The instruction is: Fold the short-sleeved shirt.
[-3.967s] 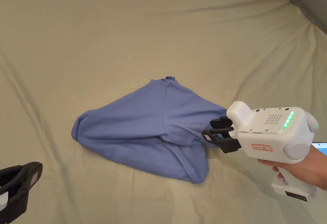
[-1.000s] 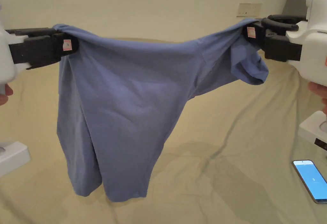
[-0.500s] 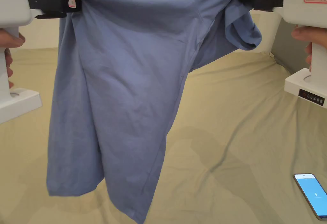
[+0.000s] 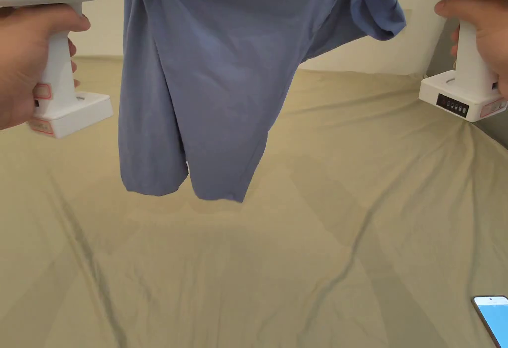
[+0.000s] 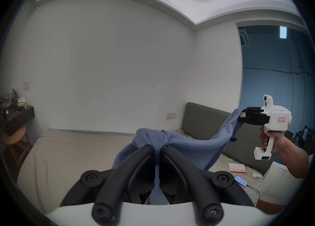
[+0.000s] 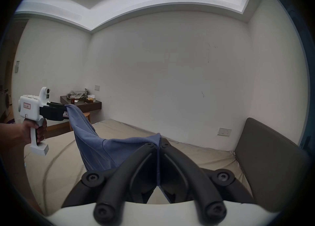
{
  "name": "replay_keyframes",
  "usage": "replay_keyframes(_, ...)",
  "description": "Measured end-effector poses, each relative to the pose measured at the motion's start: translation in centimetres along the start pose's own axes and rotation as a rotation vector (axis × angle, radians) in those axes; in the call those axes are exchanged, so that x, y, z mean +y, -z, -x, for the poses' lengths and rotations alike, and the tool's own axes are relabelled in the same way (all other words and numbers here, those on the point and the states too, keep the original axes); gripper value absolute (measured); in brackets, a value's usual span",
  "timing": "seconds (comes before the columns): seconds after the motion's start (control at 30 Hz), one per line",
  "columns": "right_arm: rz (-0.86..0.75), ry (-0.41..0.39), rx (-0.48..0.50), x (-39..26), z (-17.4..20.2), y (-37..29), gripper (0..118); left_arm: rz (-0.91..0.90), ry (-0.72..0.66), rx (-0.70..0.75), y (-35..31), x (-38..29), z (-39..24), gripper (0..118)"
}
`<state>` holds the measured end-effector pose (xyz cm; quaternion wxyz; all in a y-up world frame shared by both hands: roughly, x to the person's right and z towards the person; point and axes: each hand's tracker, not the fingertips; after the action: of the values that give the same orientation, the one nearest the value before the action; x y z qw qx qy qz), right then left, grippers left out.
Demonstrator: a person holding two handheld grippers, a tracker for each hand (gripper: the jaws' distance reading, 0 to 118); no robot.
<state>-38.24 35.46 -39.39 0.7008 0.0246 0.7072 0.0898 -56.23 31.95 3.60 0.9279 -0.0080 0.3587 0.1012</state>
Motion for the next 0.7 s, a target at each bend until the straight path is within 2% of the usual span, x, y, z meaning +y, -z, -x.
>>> replay_keyframes(0.13,0.027,0.026,-0.001,-3.6,-0.7,3.1,0,0.005,0.004,-0.003,2.9,-3.7,0.7,1)
replay_keyframes(0.2,0.047,0.031,0.002,-5.8,-0.7,4.3,0,0.036,-0.036,-0.006,4.3,-5.9,1.6,1)
replay_keyframes(0.3,0.091,0.037,0.001,-9.5,0.2,4.9,0,0.049,-0.041,-0.008,5.2,-9.8,2.2,1)
replay_keyframes(0.5,0.135,0.080,0.046,-16.1,1.4,4.6,0,0.090,-0.077,-0.046,3.2,-15.9,2.0,1)
replay_keyframes(0.6,0.147,0.067,0.056,-18.2,3.1,2.8,0,0.101,-0.087,-0.073,1.0,-18.1,1.4,1)
replay_keyframes(0.7,0.160,0.096,0.085,-19.9,4.4,0.5,0,0.123,-0.090,-0.089,-1.5,-20.3,0.4,1)
